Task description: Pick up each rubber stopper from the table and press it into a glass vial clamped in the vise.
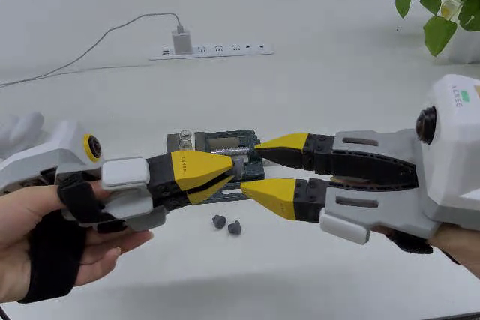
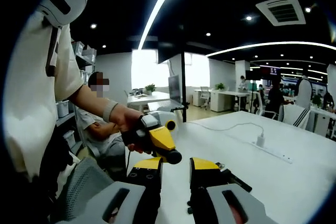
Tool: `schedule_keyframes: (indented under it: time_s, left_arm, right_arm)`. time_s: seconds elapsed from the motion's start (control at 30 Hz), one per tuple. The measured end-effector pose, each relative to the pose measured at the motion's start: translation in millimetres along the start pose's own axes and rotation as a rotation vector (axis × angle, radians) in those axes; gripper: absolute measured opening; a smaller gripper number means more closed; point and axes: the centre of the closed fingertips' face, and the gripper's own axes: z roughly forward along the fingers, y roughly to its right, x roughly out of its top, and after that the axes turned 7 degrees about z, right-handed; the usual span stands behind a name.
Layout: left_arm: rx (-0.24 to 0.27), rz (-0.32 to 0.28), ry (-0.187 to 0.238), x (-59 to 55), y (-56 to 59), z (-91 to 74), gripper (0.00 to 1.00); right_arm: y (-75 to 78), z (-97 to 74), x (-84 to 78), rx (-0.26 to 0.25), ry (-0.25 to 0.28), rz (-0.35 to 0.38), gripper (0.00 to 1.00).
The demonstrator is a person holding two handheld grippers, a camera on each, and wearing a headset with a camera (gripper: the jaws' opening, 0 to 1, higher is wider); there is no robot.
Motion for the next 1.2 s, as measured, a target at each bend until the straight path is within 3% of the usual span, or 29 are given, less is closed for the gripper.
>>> schedule_keyframes:
  time_s: [0.13,0.73,1.2]
  left_arm:
    - [-0.005,-0.007,-0.004,-1.0,0.4,0.8,0.03]
    - [-0.046,-0.038,-0.001,-2.9,5.5,2.2,0.03]
    - [-0.101,-0.053,-0.032,-8.3,15.7,2.2,0.03]
  right_arm:
    - [-2.8,1.5,1.0,0.015,0.001,-0.002,0.12]
    - [-5.0,-0.4,3.4,0.022,0.006,-0.012,0.08]
    - [-11.8,-7.0,10.5,0.088,0.029,0.025,0.07]
